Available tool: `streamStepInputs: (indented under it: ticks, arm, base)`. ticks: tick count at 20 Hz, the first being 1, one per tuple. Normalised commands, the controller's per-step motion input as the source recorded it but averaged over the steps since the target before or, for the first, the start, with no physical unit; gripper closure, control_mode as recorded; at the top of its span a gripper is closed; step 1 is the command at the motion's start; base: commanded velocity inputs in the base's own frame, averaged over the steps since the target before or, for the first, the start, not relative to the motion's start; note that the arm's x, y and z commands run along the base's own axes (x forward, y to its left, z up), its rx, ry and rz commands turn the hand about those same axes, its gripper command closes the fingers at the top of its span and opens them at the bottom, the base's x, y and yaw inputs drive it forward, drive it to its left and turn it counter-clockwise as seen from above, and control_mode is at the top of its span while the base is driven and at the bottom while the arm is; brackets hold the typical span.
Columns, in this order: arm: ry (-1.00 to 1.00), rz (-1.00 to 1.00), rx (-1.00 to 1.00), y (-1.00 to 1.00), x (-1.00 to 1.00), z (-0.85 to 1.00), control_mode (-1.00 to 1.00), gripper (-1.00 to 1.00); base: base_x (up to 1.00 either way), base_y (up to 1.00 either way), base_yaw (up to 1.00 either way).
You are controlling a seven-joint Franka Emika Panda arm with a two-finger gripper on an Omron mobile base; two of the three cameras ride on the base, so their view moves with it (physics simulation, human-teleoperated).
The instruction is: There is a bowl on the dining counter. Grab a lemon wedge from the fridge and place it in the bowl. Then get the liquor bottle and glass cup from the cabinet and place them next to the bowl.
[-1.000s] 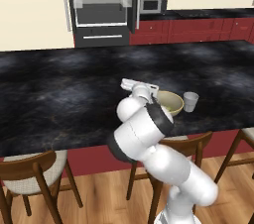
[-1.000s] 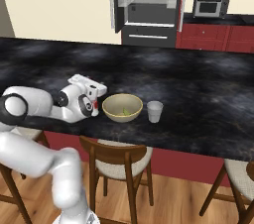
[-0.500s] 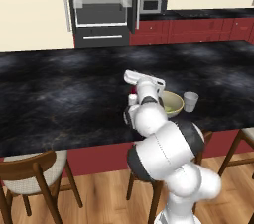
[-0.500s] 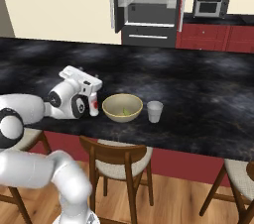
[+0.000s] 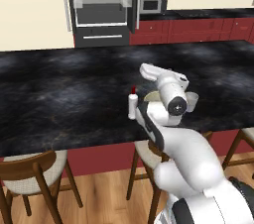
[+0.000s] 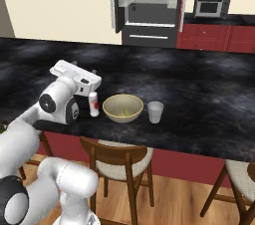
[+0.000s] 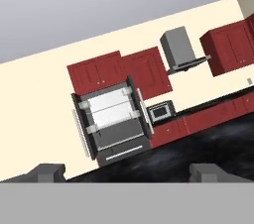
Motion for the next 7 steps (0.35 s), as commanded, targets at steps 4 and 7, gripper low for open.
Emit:
streamStepInputs:
  ticks: [4,7]
  arm:
    - [0.16,-0.19,0.13,-0.29,-0.91,0.99,-1.00,-1.00]
    - [0.31,-0.27,0.10,-0.35,-0.84,0.88,-1.00,-1.00]
  base:
    - [0.00,0.00,0.00]
    - [0.00,0.00,0.00]
